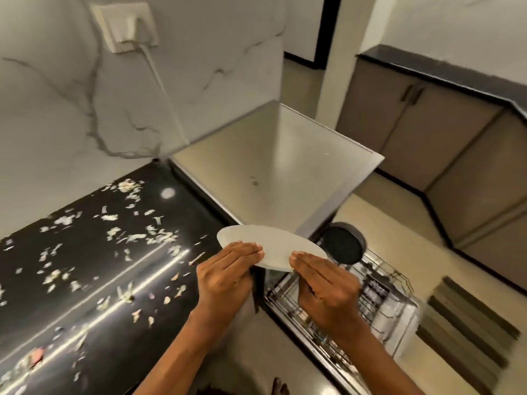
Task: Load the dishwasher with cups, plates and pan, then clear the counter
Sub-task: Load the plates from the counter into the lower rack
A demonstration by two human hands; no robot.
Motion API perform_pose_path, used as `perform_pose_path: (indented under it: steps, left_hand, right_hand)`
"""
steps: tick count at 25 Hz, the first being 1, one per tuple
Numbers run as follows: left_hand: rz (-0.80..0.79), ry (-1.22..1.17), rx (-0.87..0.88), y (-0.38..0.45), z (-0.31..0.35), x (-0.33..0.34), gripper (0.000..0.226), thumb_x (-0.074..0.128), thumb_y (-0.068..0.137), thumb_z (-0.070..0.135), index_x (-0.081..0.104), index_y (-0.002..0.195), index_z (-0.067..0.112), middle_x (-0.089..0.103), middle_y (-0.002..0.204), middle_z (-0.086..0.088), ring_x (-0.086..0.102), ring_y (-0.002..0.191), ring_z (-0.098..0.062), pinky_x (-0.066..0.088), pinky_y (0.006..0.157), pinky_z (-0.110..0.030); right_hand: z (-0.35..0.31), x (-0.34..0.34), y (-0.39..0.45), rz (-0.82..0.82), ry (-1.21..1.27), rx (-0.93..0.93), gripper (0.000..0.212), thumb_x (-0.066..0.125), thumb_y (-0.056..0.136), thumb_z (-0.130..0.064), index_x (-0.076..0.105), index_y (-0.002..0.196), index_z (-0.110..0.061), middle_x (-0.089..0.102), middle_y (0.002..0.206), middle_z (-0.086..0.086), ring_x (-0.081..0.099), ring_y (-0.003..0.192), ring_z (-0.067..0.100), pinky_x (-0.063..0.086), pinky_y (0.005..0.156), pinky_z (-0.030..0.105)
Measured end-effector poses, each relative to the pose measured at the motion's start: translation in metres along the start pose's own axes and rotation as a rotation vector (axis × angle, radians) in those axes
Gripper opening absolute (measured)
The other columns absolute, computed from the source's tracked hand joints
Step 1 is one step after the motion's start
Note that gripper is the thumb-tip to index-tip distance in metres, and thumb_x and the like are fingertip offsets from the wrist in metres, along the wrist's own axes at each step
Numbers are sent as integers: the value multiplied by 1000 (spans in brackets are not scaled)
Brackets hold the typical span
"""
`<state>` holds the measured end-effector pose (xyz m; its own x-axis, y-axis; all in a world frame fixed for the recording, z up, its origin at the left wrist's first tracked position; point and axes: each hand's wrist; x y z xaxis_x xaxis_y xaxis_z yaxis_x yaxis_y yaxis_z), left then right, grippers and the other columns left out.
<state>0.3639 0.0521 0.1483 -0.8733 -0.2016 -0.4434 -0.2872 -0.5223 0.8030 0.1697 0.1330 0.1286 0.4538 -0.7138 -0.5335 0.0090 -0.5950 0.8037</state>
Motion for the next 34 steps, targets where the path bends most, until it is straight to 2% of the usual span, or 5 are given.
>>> perform_pose_path:
  steps: [4,19,23,31,34]
  left_hand:
    - [-87,-161,53,10,13,72,27,56,93,3,79,80,1,77,92,-6,74,90,-15,61,83,-39]
    - [-799,-424,140,27,-20,284,49,76,47,-19,77,89,8,77,92,-3,74,84,-17,63,69,-36]
    - [-1030,-364,77,14,-18,330,56,72,45,-17,74,91,14,77,90,3,73,81,-16,61,64,-33]
    - [-1165,-252,-92,-9,-28,438,46,66,49,-18,73,83,13,76,86,1,71,76,-21,59,64,-35]
    - [-1150,-238,-269,-25,-38,490,44,62,57,-25,75,83,7,74,85,-4,68,78,-18,51,73,-14]
  right_hand:
    - [35,-37,-27,-36,-123,155,27,83,72,4,80,97,-5,77,103,7,75,95,18,62,79,32]
    - [149,-31,-91,-94,-450,717,19,77,68,1,80,83,-9,78,90,2,74,80,15,57,68,22]
    - [181,-22,-117,-117,-472,836,21,56,78,-10,78,80,-11,76,86,0,73,73,18,57,57,26]
    - [279,8,-174,-287,-368,1003,26,74,58,1,73,80,-13,72,79,2,67,66,23,51,46,30]
    - [332,29,-196,-308,-324,1029,23,75,59,2,71,76,-13,69,73,2,64,59,22,50,45,27]
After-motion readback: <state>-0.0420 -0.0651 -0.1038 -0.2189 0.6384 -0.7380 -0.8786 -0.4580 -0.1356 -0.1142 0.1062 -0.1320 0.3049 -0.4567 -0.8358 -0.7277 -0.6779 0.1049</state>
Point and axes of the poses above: each hand's wrist, its own y-axis towards the middle knuckle, its own x-axis out of the palm, z = x × y
